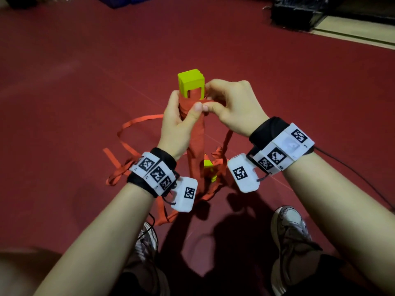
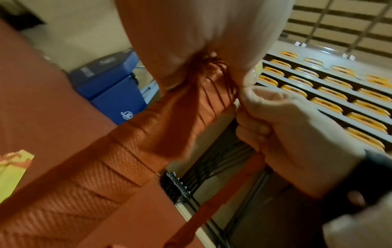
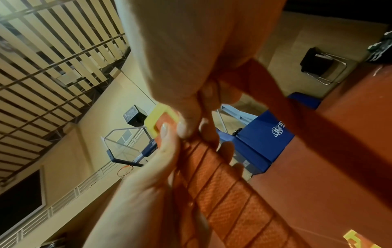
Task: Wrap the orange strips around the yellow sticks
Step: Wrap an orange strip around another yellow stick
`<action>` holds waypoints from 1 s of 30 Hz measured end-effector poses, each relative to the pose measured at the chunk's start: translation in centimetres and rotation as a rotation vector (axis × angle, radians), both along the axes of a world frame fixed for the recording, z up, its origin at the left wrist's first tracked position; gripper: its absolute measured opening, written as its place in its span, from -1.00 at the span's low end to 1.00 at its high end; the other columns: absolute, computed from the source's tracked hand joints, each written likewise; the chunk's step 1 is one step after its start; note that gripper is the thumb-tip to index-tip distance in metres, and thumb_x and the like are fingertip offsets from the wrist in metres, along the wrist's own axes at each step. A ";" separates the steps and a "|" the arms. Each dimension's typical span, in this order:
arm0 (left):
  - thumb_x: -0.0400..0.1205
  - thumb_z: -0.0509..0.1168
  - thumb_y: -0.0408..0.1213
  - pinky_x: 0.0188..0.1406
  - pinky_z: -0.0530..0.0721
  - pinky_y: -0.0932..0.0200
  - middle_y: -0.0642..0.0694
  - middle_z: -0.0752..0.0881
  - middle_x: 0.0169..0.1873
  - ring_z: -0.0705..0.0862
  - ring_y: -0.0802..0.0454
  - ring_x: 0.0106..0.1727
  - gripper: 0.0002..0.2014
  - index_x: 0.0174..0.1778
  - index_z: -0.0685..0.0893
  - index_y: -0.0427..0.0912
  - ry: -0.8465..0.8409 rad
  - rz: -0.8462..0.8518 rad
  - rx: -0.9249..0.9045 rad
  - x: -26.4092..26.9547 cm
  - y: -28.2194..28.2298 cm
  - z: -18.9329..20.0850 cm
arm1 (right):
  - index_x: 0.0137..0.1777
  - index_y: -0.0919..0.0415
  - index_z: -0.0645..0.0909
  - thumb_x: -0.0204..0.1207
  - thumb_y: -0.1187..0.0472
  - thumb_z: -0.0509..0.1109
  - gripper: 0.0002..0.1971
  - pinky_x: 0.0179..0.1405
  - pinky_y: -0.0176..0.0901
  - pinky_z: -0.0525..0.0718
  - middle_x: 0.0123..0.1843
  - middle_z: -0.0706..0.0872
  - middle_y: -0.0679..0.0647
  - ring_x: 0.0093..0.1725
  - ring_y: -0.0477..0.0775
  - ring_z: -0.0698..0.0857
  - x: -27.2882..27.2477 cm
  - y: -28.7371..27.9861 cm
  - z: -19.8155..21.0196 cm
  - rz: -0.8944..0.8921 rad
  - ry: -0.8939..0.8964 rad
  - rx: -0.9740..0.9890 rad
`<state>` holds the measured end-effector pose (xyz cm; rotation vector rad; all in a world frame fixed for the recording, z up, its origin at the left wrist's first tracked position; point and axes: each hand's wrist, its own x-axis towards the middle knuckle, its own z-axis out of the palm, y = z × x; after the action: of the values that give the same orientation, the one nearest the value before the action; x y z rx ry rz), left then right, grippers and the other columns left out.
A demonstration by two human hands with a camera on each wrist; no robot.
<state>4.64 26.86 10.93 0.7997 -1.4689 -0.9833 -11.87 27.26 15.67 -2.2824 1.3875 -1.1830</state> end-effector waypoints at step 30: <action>0.05 0.43 0.64 -0.44 0.60 0.12 -0.19 0.64 -0.54 0.62 -0.10 -0.57 -0.18 -0.33 0.73 -0.15 0.223 -0.412 0.483 0.6 -1.6 1.4 | -0.31 0.19 0.66 0.39 -0.02 0.62 -0.69 -0.41 -0.27 0.28 -0.53 0.48 -0.01 -0.50 -0.07 0.33 -0.6 0.3 1.1 0.020 -0.039 -0.010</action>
<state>5.20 25.21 12.36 0.7038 -1.2373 -1.7267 -12.48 27.60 16.82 -2.2623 1.3453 -1.2240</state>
